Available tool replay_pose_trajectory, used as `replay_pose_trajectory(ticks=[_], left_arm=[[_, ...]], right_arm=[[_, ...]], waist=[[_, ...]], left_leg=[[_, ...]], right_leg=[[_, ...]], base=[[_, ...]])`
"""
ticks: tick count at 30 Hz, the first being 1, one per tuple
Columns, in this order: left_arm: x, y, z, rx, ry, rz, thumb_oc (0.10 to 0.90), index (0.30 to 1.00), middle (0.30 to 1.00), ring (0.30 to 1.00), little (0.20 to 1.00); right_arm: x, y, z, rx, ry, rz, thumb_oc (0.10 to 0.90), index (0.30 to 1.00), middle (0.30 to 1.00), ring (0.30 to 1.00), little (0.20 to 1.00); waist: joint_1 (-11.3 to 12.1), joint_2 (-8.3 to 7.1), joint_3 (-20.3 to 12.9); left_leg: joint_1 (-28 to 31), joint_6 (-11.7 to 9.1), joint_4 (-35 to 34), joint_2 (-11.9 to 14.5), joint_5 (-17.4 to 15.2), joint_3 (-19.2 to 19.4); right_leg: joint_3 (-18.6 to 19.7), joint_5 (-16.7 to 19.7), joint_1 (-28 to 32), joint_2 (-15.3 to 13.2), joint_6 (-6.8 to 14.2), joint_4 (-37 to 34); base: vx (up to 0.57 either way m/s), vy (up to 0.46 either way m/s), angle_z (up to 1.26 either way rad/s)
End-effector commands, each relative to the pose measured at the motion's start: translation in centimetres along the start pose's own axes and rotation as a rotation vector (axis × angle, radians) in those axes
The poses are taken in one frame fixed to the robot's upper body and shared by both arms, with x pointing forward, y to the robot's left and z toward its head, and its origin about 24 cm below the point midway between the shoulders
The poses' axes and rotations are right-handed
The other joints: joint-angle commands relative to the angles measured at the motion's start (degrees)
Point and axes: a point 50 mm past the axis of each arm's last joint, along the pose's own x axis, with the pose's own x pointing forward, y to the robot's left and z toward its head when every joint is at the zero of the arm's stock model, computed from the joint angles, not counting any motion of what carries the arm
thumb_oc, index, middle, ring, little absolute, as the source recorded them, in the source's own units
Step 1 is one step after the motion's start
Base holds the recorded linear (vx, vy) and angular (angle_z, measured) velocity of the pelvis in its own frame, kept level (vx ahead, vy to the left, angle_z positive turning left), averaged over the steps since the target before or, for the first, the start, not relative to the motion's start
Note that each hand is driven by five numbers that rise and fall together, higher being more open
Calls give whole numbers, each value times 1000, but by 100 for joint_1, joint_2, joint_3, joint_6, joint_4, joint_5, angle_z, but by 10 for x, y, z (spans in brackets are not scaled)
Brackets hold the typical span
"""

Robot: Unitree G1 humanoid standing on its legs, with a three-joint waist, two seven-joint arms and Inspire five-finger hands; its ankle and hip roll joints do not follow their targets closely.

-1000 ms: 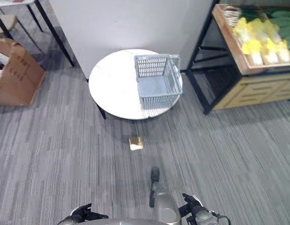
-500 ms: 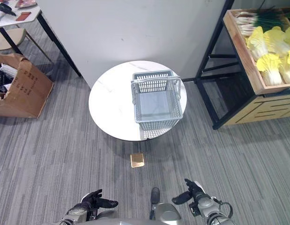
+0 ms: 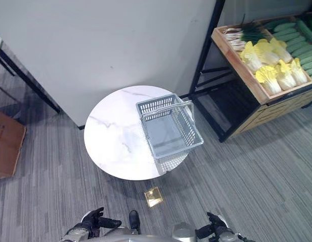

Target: Get the vegetables into the basket

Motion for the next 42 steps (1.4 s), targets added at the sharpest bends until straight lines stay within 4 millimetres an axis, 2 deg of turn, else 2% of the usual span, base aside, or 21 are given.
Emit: replay_pose_trajectory(ticks=[1,4,5,6,8,10,13,18,20,24,27,28,31,33,34,36,37,38,39,41,42], left_arm=[[-2,-3,-14,15,35,-12,900,1000,1000,1000,1000],[-3,-4,-18,31,47,-38,900,1000,1000,1000,1000],[-3,-4,-19,36,53,-41,900,1000,1000,1000,1000],[-4,-2,-22,44,61,-41,900,1000,1000,1000,1000],[-3,1,-20,40,54,-29,900,1000,1000,1000,1000],[-3,3,-20,38,55,-22,900,1000,1000,1000,1000],[-4,6,-24,21,73,-12,900,1000,1000,1000,1000],[-5,-3,-28,-7,91,-27,900,1000,1000,1000,1000],[-5,-5,-28,-2,90,-29,900,1000,1000,1000,1000],[-6,-8,-32,-10,101,-32,900,1000,1000,1000,1000],[-7,-5,-35,-18,108,-21,900,1000,1000,1000,1000],[-7,-5,-35,-18,108,-22,900,1000,1000,1000,1000],[-8,-1,-40,-19,116,-12,900,1000,1000,1000,1000],[-9,0,-43,-18,119,-11,900,1000,1000,1000,1000],[-9,0,-42,-18,118,-11,900,1000,1000,1000,1000],[-9,0,-42,-25,109,-15,900,1000,1000,1000,1000],[-9,1,-43,-42,105,-9,900,1000,1000,1000,1000],[-10,2,-46,-59,106,-2,900,1000,1000,1000,1000],[-10,2,-45,-58,106,-2,900,1000,1000,1000,1000],[-10,5,-46,-77,105,7,900,1000,1000,1000,1000],[-10,6,-46,-66,109,7,900,1000,1000,1000,1000]], right_arm=[[4,2,28,-35,-79,35,900,1000,1000,1000,1000],[4,5,30,-39,-90,48,900,1000,1000,1000,1000],[4,6,31,-44,-92,51,900,1000,1000,1000,1000],[4,7,36,-61,-104,56,900,1000,1000,1000,1000],[4,7,41,-57,-122,56,900,1000,1000,1000,1000],[4,6,42,-45,-126,57,900,1000,1000,1000,1000],[4,7,42,-38,-127,57,900,1000,1000,1000,1000],[4,-1,33,-34,-95,30,900,1000,1000,1000,1000],[4,-5,31,-32,-89,18,900,1000,1000,1000,1000],[1,-20,14,-34,-29,-38,900,1000,1000,1000,1000],[-2,-40,5,-19,6,-108,900,1000,1000,1000,1000],[-2,-40,5,-19,6,-109,900,1000,1000,1000,1000],[-13,-94,2,55,16,-292,900,1000,1000,1000,1000],[-26,-136,13,74,-15,-431,900,1000,1000,1000,1000],[-26,-136,13,74,-15,-431,900,1000,1000,1000,1000],[-39,-169,39,-63,-92,-541,900,1000,1000,1000,1000],[-55,-193,78,-188,-240,-648,900,1000,1000,1000,1000],[-89,-217,127,-379,-434,-803,900,1000,1000,1000,1000],[-89,-217,126,-378,-433,-803,900,1000,1000,1000,1000],[-133,-226,171,-727,-587,-930,900,1000,1000,1000,1000],[-152,-226,195,-800,-682,-986,900,1000,1000,1000,1000]], waist=[[176,7,72],[175,20,139],[178,11,144],[222,-26,118],[242,-79,114],[226,-161,117],[298,-200,65],[312,-71,-91],[304,-40,-112],[290,50,-168],[273,55,-224],[274,56,-223],[261,54,-260],[253,42,-261],[256,45,-259],[243,23,-243],[217,-3,-235],[201,-19,-221],[202,-22,-233],[194,-53,-242],[238,-79,-272]], left_leg=[[-15,-487,161,336,-235,5],[106,-399,68,314,-246,47],[144,-405,41,316,-255,52],[207,-464,18,373,-287,95],[224,-568,91,511,-334,5],[221,-656,202,591,-359,-159],[297,-777,121,740,-279,-146],[108,-1085,10,1142,27,-287],[94,-1115,10,1189,47,-306],[140,-1160,10,1263,72,-319],[191,-1155,10,1245,28,-306],[192,-1155,10,1245,27,-305],[221,-1137,10,1189,-51,-295],[228,-1130,10,1162,-87,-268],[230,-1130,10,1162,-88,-267],[229,-1118,10,1133,-115,-236],[228,-1112,10,1113,-139,-200],[267,-1108,10,1104,-184,-160],[247,-1106,10,1099,-172,-163],[259,-1104,10,1100,-199,-143],[258,-1099,10,1089,-205,-153]], right_leg=[[202,1232,-98,-90,324,-803],[211,1362,-369,-23,335,-169],[160,1407,-408,-50,345,-172],[-121,1565,-415,-280,394,-447],[-167,1721,-508,-500,422,-826],[113,1608,-450,-404,435,-931],[-38,1461,-337,-315,406,-1092],[-497,1158,-40,25,246,-1494],[-561,1149,2,67,228,-1546],[-664,1100,177,130,192,-1658],[-687,1099,245,111,197,-1691],[-686,1099,246,111,197,-1691],[-665,1120,259,51,233,-1691],[-639,1171,236,1,275,-1691],[-638,1171,237,2,276,-1691],[-585,1230,196,-36,314,-1691],[-531,1275,153,-71,341,-1691],[-497,1300,152,-96,374,-1691],[-498,1308,133,-101,373,-1691],[-483,1319,119,-119,396,-1691],[-493,1316,119,-129,400,-1691]], base=[[12,131,-2],[-1,126,-7],[42,-3,-10],[64,-125,-16],[124,-254,-12],[119,-263,13],[57,-191,45],[31,-239,17],[34,-158,9],[53,-118,8],[19,-29,9],[-6,4,11],[-27,25,8],[-31,42,3],[-38,38,-1],[-57,53,-6],[-53,88,-24],[-38,69,-28],[-13,46,-26],[-12,21,-11],[-5,13,-6]])
